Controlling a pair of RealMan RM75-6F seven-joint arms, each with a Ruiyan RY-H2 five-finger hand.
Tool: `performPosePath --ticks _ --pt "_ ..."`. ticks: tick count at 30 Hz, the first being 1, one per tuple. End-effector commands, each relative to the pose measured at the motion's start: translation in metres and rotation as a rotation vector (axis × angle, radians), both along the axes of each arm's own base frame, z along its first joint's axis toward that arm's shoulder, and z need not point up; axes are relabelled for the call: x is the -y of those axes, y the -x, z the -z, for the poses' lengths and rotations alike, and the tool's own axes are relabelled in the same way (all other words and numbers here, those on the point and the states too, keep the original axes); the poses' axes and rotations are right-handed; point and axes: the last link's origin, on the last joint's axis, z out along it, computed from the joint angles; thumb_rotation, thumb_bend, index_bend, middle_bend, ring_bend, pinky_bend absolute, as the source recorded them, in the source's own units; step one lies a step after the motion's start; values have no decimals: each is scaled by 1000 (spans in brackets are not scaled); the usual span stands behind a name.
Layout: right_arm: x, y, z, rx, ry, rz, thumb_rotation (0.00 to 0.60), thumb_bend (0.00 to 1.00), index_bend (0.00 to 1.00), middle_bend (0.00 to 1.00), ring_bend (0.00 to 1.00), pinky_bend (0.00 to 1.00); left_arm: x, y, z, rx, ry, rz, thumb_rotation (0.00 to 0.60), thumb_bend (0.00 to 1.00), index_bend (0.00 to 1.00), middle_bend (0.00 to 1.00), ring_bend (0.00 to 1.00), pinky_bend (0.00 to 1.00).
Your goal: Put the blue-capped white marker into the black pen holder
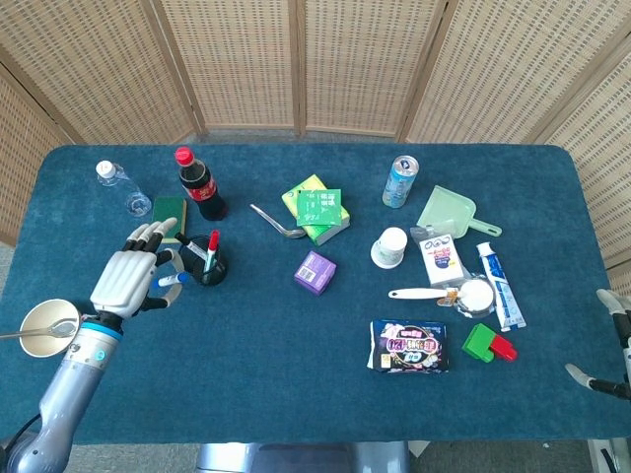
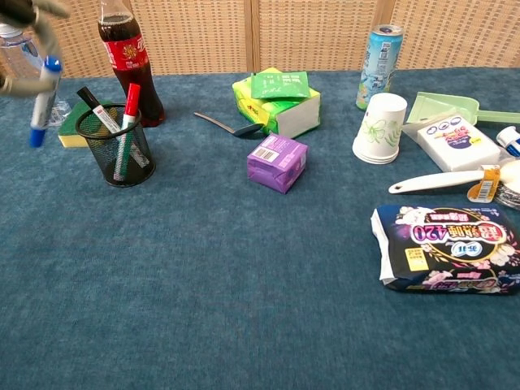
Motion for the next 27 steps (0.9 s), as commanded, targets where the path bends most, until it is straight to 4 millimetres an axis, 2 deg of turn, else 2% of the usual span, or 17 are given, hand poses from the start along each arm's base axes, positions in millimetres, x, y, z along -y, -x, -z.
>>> performPosePath --ticks 1,8,20,25,27 --pt "0 0 0 0 2 1 600 0 66 0 0 0 -15 -3 -8 105 -33 50 600 422 554 0 0 0" --pt "1 1 0 0 2 4 600 0 69 0 0 0 -34 9 -3 218 -70 92 600 418 553 0 0 0" --pt "1 2 -1 2 8 6 600 0 68 0 0 0 -47 17 23 257 -45 100 600 416 540 0 0 0" --pt "1 2 -2 5 11 8 600 0 68 0 0 0 -49 20 28 306 -44 117 600 413 409 0 0 0" --pt "1 2 -2 6 12 7 600 0 68 0 0 0 -47 23 29 305 -28 116 600 414 282 0 0 0"
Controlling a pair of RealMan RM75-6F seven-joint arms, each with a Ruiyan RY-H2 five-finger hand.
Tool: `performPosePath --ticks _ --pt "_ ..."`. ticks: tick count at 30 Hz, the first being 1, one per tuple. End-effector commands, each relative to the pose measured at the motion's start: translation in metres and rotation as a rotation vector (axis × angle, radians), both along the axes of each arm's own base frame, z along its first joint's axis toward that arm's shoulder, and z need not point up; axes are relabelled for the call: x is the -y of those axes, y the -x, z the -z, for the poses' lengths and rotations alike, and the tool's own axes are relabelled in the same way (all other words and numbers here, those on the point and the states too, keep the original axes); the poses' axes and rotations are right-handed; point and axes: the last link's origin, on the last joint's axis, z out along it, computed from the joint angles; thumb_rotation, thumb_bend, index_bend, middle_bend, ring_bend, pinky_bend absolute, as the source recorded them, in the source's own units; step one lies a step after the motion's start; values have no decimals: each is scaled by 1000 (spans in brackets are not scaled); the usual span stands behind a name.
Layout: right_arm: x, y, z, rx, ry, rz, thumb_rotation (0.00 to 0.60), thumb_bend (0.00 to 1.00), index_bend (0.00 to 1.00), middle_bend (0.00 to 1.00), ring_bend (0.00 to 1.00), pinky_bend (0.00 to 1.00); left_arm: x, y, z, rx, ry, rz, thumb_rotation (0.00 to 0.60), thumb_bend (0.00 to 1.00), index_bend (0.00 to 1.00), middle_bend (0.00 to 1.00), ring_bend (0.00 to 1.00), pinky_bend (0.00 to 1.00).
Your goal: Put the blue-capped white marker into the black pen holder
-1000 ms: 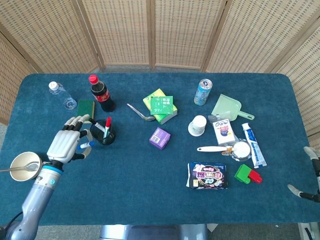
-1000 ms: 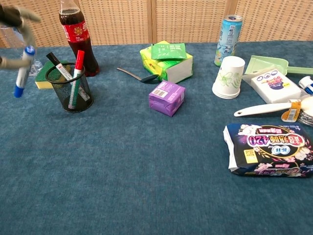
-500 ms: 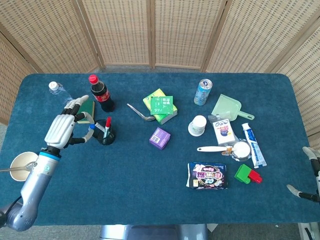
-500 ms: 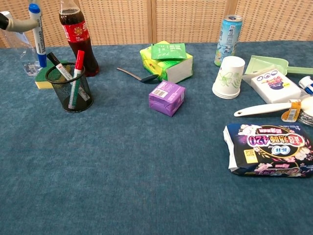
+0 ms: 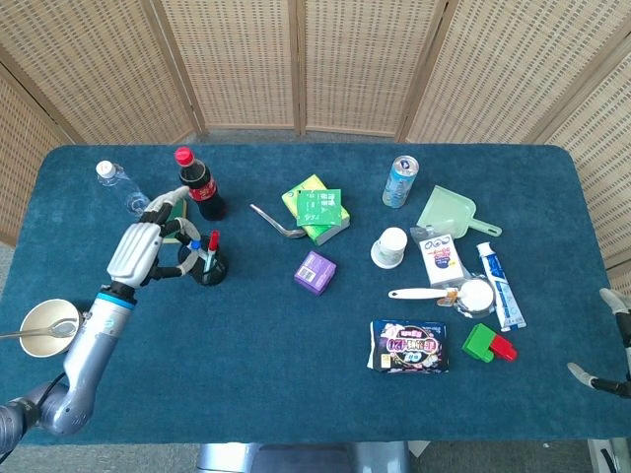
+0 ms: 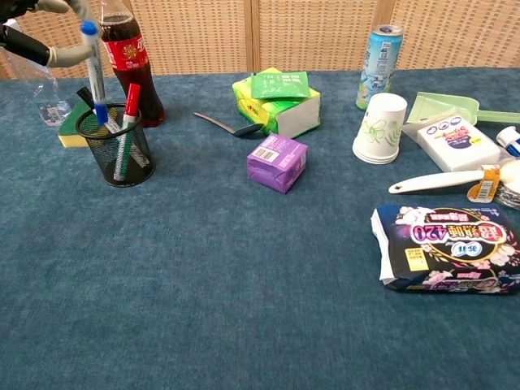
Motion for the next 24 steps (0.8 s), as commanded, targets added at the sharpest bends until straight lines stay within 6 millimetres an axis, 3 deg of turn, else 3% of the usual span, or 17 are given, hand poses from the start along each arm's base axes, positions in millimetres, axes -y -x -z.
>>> performPosePath --ticks 1,4,7,15,19,24 --pt "0 0 0 1 2 -1 600 0 68 0 0 0 1 5 2 -4 17 4 600 414 227 0 0 0" --pt "0 0 0 2 0 -1 600 0 68 0 0 0 2 8 0 1 10 0 600 413 78 0 0 0" --pt "0 0 0 3 0 -2 600 0 68 0 0 0 4 10 -3 7 -5 6 600 413 16 0 0 0" --pt "0 -1 0 2 0 -4 600 0 68 0 0 0 27 30 -31 -112 -124 45 600 413 34 0 0 0" --pt "0 -2 1 -1 -1 -8 600 0 69 0 0 0 57 64 -49 -386 -223 -19 600 413 83 0 0 0" --pt "-1 -4 1 -7 3 -12 600 0 68 0 0 0 91 90 -54 -497 -205 -109 600 418 92 0 0 0"
